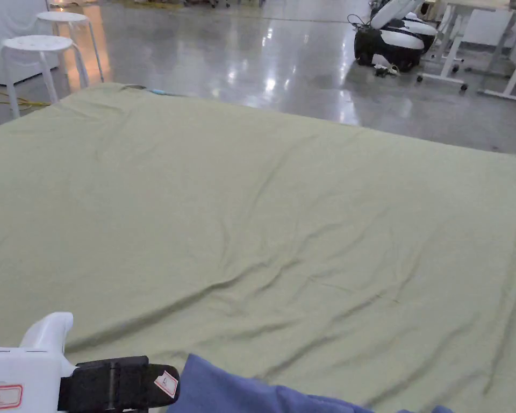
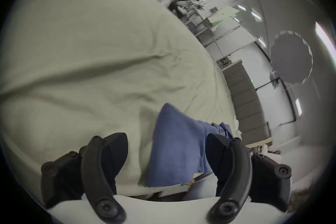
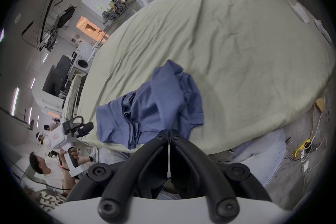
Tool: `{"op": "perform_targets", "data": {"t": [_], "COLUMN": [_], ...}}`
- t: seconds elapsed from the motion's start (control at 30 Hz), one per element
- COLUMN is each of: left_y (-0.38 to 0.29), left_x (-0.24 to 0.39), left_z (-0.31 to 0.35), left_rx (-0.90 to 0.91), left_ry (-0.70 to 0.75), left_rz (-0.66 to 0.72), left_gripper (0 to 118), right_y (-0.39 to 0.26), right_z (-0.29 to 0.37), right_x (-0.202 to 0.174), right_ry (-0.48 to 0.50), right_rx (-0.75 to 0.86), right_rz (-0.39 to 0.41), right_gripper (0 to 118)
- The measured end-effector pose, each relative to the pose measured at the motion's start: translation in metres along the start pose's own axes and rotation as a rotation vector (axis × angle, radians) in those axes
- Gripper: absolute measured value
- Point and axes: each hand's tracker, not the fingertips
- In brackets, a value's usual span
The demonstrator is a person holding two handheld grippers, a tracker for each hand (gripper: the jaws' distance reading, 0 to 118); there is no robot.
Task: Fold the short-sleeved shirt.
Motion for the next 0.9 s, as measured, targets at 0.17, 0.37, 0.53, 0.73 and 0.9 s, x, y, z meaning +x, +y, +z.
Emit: {"op": "perform_targets", "data": {"t": [0.17, 0.37, 0.53, 0.73, 0.9], "left_y": [-0.005, -0.015, -0.022, -0.006, 0.016], "left_x": [-0.034, -0.008, 0.008, -0.019, -0.035], "left_z": [-0.047, -0.1, -0.125, -0.099, -0.035], "left_rx": [-0.12, -0.124, -0.228, -0.17, -0.012], "left_ry": [-0.236, -0.403, -0.223, -0.366, -0.346], "left_rz": [0.287, 0.187, 0.121, 0.303, 0.345], "left_gripper": [100, 99, 18, 18, 18], "right_y": [0.004, 0.006, 0.004, 0.002, 0.005], "right_z": [-0.004, -0.005, -0.007, 0.001, 0.011], "right_x": [-0.012, -0.011, -0.003, -0.004, -0.008], "right_ry": [0.017, 0.006, -0.003, -0.006, -0.006], "right_rx": [-0.01, -0.012, -0.017, -0.006, 0.037], "right_rz": [0.025, 0.028, 0.002, 0.0, 0.007], "right_gripper": [3, 3, 3, 3, 3]}}
